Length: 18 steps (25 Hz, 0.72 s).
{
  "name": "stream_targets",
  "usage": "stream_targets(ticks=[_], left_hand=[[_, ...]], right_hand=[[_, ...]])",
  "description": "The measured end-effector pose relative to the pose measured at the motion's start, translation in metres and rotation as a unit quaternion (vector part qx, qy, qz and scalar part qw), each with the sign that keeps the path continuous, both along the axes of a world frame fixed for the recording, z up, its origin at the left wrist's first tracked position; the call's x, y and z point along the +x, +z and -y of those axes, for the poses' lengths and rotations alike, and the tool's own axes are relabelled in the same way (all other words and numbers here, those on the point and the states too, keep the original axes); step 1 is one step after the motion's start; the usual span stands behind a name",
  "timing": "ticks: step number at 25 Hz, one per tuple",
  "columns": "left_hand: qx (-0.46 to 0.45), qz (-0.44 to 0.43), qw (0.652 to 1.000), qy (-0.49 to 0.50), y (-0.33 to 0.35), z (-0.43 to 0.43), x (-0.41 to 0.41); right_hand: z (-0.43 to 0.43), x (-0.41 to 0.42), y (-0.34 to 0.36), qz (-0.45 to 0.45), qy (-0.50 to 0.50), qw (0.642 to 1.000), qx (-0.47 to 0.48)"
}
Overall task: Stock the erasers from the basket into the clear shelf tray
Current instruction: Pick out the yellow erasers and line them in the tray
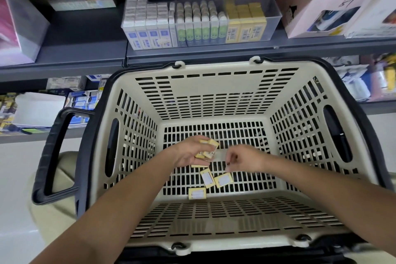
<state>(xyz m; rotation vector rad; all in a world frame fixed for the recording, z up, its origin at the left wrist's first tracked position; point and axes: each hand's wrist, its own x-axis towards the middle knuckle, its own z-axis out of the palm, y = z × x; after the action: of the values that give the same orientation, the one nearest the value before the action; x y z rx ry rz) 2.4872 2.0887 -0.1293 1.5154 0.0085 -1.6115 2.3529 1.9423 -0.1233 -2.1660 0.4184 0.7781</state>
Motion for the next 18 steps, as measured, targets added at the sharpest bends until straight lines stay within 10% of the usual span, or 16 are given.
stream_targets(ticks=[5,10,18], left_hand=[[-0.009,-0.021,1.000,-0.002,0.000,-0.004,0.007],[-0.029,-0.054,0.998,-0.002,0.000,-0.004,0.009],[-0.063,-0.107,0.991,-0.050,0.004,-0.005,0.007]], right_hand=[[-0.024,-0.013,-0.018,0.022,0.302,0.936,-0.181],[-0.005,0.006,-0.001,0.020,0.069,0.997,0.013],[-0.007,0.026,0.014,0.091,-0.187,0.963,0.172]])
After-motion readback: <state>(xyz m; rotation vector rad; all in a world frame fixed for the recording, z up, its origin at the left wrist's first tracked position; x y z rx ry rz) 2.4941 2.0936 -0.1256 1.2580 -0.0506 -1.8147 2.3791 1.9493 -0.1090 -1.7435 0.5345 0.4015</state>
